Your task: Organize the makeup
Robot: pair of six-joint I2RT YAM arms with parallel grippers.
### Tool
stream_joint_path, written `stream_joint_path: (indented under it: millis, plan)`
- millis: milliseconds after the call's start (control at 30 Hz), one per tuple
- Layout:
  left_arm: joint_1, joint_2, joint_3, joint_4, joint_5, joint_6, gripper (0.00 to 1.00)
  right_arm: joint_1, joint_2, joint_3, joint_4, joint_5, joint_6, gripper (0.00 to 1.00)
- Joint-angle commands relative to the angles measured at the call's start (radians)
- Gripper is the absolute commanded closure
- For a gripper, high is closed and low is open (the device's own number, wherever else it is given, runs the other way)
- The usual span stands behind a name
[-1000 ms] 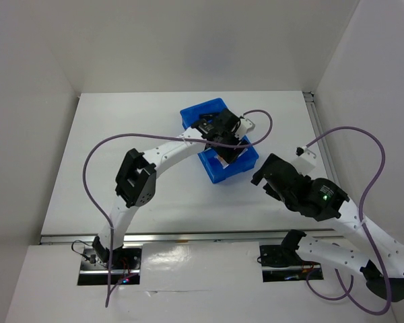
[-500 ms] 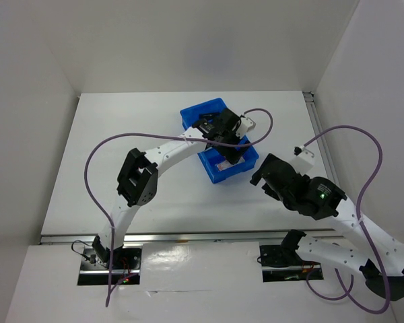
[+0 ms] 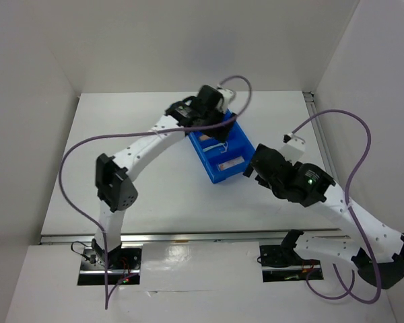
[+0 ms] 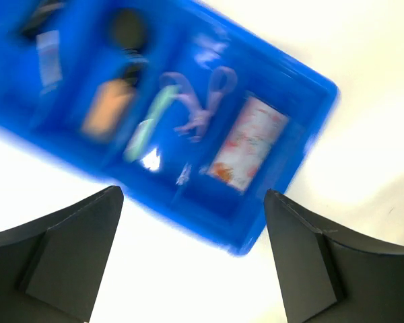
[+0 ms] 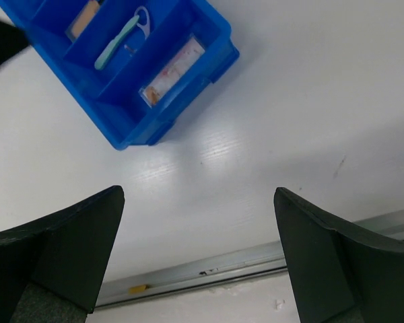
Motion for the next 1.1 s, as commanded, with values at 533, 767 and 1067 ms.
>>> stream_joint_path:
  millis: [533,767,1067]
  plan:
    - [0.572,-0.73,-0.689,0.039,-0.065,-0.325,0.0,-0.348,0.405,0.132,0.708,-0.21,-0.637,0.0]
    - [0.581,-0.739,-0.689,0.028,-0.085,-0.307,0.0,-0.877,0.609,0.26,0.699,-0.666,-0.65,0.0]
    - [0.581,-0.721,-0.689,0.038,-0.085,-0.298,0.0,-1.036,0.714,0.287,0.692,-0.714,-0.638,0.0]
